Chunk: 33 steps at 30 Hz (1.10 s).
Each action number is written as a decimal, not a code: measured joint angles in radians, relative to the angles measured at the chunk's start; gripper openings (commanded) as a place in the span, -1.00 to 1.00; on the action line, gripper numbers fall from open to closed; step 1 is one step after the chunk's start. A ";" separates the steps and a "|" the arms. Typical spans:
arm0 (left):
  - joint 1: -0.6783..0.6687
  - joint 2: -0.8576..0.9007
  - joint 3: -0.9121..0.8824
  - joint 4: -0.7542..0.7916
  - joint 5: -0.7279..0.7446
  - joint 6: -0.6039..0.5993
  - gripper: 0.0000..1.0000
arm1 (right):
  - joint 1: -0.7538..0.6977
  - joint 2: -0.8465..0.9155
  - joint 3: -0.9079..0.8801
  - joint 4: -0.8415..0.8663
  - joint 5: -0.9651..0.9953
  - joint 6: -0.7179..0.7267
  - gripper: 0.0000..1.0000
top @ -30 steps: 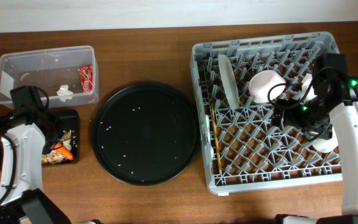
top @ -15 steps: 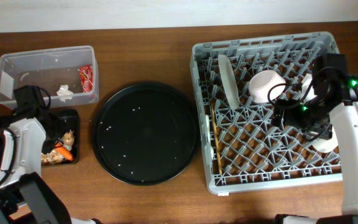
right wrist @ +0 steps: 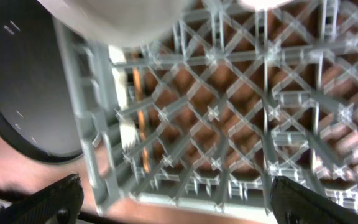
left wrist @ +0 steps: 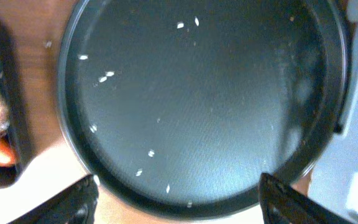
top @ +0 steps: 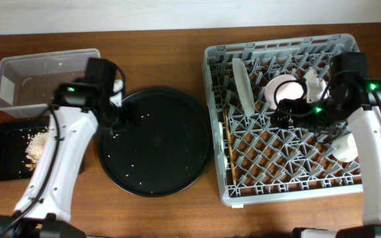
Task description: Sort waste into correct bins and load items into the dishwasher rack
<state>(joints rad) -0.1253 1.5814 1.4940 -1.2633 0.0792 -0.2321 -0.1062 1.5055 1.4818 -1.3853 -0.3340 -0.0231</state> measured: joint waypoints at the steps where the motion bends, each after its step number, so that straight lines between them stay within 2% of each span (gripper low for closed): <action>1: 0.011 -0.001 0.044 -0.062 0.000 0.014 0.98 | 0.003 0.007 0.000 -0.025 0.024 0.000 0.98; 3: 0.039 -0.006 0.080 -0.194 -0.011 0.036 0.98 | 0.002 0.010 -0.002 -0.066 0.067 0.000 0.97; 5: 0.052 -0.010 0.076 -0.221 -0.040 0.045 0.98 | 0.003 0.004 -0.003 -0.072 0.087 0.000 0.97; 8: 0.053 -0.137 -0.052 -0.029 -0.068 0.053 0.98 | 0.003 -0.138 -0.089 0.060 0.126 0.014 0.97; 11: 0.054 -0.460 -0.316 0.212 -0.091 0.053 0.98 | 0.003 -0.509 -0.336 0.299 0.176 0.050 0.97; 13: 0.054 -0.670 -0.521 0.300 -0.108 0.053 0.98 | 0.003 -0.721 -0.447 0.310 0.217 0.054 0.97; 17: 0.054 -0.893 -0.675 0.354 -0.114 0.053 0.98 | 0.003 -0.900 -0.472 0.294 0.248 0.057 0.97; 30: 0.054 -0.901 -0.679 0.356 -0.117 0.054 0.98 | 0.003 -0.910 -0.475 0.294 0.256 0.065 0.97; 33: 0.054 -0.901 -0.679 0.357 -0.117 0.053 0.98 | 0.003 -1.019 -0.509 0.317 0.259 0.064 0.97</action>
<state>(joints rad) -0.0715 0.6804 0.8150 -0.9058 -0.0383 -0.1787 -0.1028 0.4862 0.9733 -1.0679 -0.0753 0.0406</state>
